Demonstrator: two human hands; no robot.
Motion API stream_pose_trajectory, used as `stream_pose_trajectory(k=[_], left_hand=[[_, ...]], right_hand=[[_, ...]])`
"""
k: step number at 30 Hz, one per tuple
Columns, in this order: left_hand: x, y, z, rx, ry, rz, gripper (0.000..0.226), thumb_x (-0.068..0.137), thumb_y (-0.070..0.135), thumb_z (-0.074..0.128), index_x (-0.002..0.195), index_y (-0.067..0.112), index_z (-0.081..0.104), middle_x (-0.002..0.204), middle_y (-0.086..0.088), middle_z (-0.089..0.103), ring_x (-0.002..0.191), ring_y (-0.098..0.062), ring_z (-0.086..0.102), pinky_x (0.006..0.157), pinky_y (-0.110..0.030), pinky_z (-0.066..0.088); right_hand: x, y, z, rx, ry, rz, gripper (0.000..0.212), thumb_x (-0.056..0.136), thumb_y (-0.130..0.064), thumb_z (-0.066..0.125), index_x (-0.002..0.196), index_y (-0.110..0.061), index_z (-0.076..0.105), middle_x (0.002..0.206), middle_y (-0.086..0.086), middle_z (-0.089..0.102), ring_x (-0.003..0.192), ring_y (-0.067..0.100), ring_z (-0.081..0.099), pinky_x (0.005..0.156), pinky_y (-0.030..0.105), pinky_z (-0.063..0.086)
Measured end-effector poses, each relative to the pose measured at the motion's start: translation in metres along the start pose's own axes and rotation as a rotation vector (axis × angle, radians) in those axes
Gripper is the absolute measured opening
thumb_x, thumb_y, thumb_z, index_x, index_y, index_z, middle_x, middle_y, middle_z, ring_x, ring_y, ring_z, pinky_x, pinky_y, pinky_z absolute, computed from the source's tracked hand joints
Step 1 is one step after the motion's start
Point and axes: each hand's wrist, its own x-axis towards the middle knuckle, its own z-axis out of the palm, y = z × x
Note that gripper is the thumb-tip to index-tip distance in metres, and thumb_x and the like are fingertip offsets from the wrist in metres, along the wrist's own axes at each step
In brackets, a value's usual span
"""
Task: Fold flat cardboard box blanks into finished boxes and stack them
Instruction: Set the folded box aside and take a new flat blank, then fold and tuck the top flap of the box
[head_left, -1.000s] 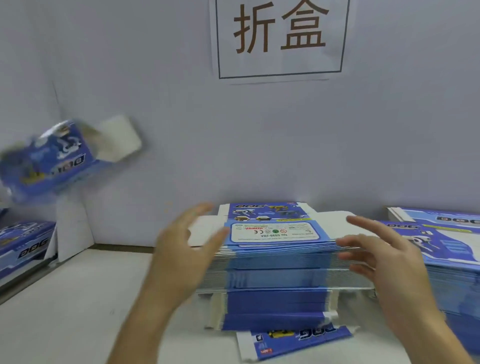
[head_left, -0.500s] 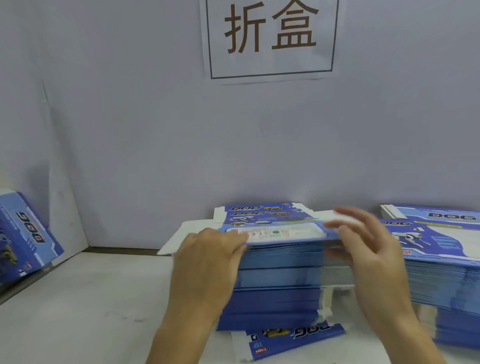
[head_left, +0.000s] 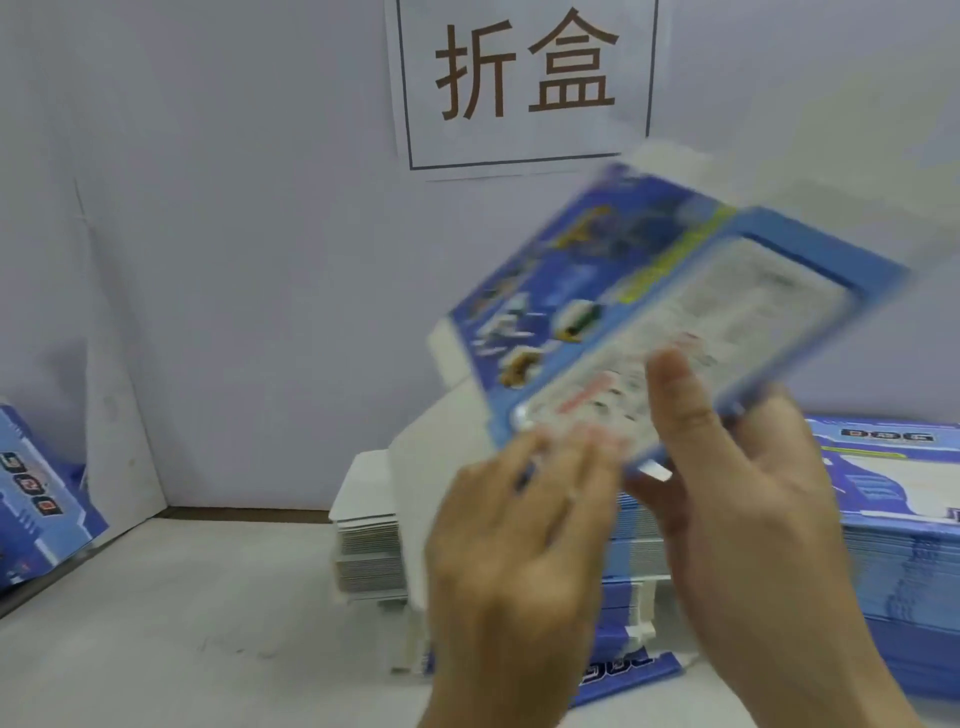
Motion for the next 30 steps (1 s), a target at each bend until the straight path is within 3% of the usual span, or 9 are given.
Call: stream_pose_trajectory(k=[2, 5, 9, 11, 14, 16, 19, 23, 30], left_hand=[[0.003, 0.009, 0.006, -0.171, -0.191, 0.041, 0.019, 0.093, 0.017, 0.07, 0.108, 0.009, 0.077, 0.115, -0.005, 0.074, 0.104, -0.024, 0.07, 0.08, -0.038, 0.055], [0.014, 0.006, -0.002, -0.382, -0.303, -0.104, 0.026, 0.089, 0.031, 0.068, 0.108, 0.016, 0.077, 0.114, 0.005, 0.073, 0.106, -0.018, 0.065, 0.087, -0.034, 0.054], [0.033, -0.031, -0.029, -0.325, -0.094, -0.637, 0.056, 0.08, 0.054, 0.065, 0.13, 0.031, 0.056, 0.121, 0.022, 0.057, 0.114, -0.008, 0.056, 0.095, -0.018, 0.044], [0.043, -0.05, -0.044, -0.503, -0.181, -0.956, 0.091, 0.058, 0.073, 0.07, 0.137, 0.033, 0.049, 0.122, 0.018, 0.063, 0.108, -0.004, 0.065, 0.087, -0.017, 0.051], [0.045, -0.057, -0.061, -1.032, -0.386, -1.204, 0.081, 0.034, 0.067, 0.091, 0.101, 0.023, 0.077, 0.089, -0.008, 0.078, 0.078, -0.024, 0.076, 0.068, -0.037, 0.062], [0.039, -0.051, -0.06, -0.93, -0.368, -1.21, 0.049, 0.043, 0.06, 0.087, 0.079, 0.03, 0.076, 0.083, -0.01, 0.077, 0.078, -0.032, 0.074, 0.079, -0.055, 0.059], [0.041, -0.04, -0.054, -0.844, -0.205, -1.23, 0.029, 0.045, 0.058, 0.074, 0.069, 0.043, 0.069, 0.076, 0.0, 0.076, 0.07, -0.026, 0.075, 0.061, -0.043, 0.06], [0.045, -0.034, -0.05, -0.833, -0.161, -1.176, 0.02, 0.048, 0.051, 0.073, 0.066, 0.047, 0.067, 0.071, 0.007, 0.075, 0.06, -0.017, 0.073, 0.042, -0.022, 0.053], [0.038, -0.041, -0.048, -0.93, -0.202, -1.1, 0.028, 0.055, 0.054, 0.074, 0.075, 0.034, 0.074, 0.075, -0.01, 0.074, 0.069, -0.032, 0.073, 0.051, -0.035, 0.06]], right_hand=[[0.007, 0.003, -0.013, -0.246, 0.22, -0.018, 0.032, 0.084, -0.05, 0.074, 0.085, -0.019, 0.065, 0.078, -0.003, 0.074, 0.072, 0.015, 0.072, 0.064, 0.036, 0.06], [0.022, 0.003, -0.041, -0.138, 0.194, 0.077, 0.005, 0.092, -0.021, 0.067, 0.09, -0.019, 0.065, 0.087, 0.001, 0.077, 0.07, 0.017, 0.074, 0.051, 0.025, 0.056], [0.027, -0.002, -0.076, 0.078, -0.133, 0.182, 0.026, 0.072, -0.019, 0.067, 0.095, -0.026, 0.077, 0.099, 0.006, 0.078, 0.082, 0.024, 0.077, 0.056, 0.033, 0.06], [0.023, -0.002, -0.081, 0.042, -0.323, 0.237, 0.037, 0.061, -0.029, 0.084, 0.098, -0.031, 0.078, 0.102, 0.011, 0.077, 0.082, 0.028, 0.077, 0.058, 0.035, 0.061], [0.017, 0.007, -0.074, -0.013, -0.518, 0.349, 0.062, 0.057, -0.041, 0.092, 0.115, -0.039, 0.07, 0.114, 0.008, 0.075, 0.095, 0.03, 0.075, 0.068, 0.039, 0.062], [0.014, 0.013, -0.061, -0.118, -0.51, 0.302, 0.05, 0.074, -0.039, 0.077, 0.12, -0.049, 0.061, 0.117, -0.003, 0.073, 0.098, 0.025, 0.074, 0.072, 0.041, 0.063], [0.014, 0.016, -0.048, -0.243, -0.427, 0.165, 0.034, 0.082, -0.044, 0.061, 0.115, -0.048, 0.058, 0.11, -0.011, 0.074, 0.09, 0.016, 0.075, 0.066, 0.029, 0.062], [0.012, 0.01, -0.044, -0.211, -0.39, 0.126, 0.045, 0.071, -0.065, 0.066, 0.11, -0.043, 0.063, 0.106, -0.005, 0.074, 0.087, 0.017, 0.075, 0.061, 0.023, 0.059], [0.009, 0.006, -0.038, -0.202, -0.494, 0.14, 0.062, 0.062, -0.085, 0.068, 0.116, -0.055, 0.06, 0.114, -0.01, 0.073, 0.097, 0.015, 0.074, 0.069, 0.024, 0.06]])
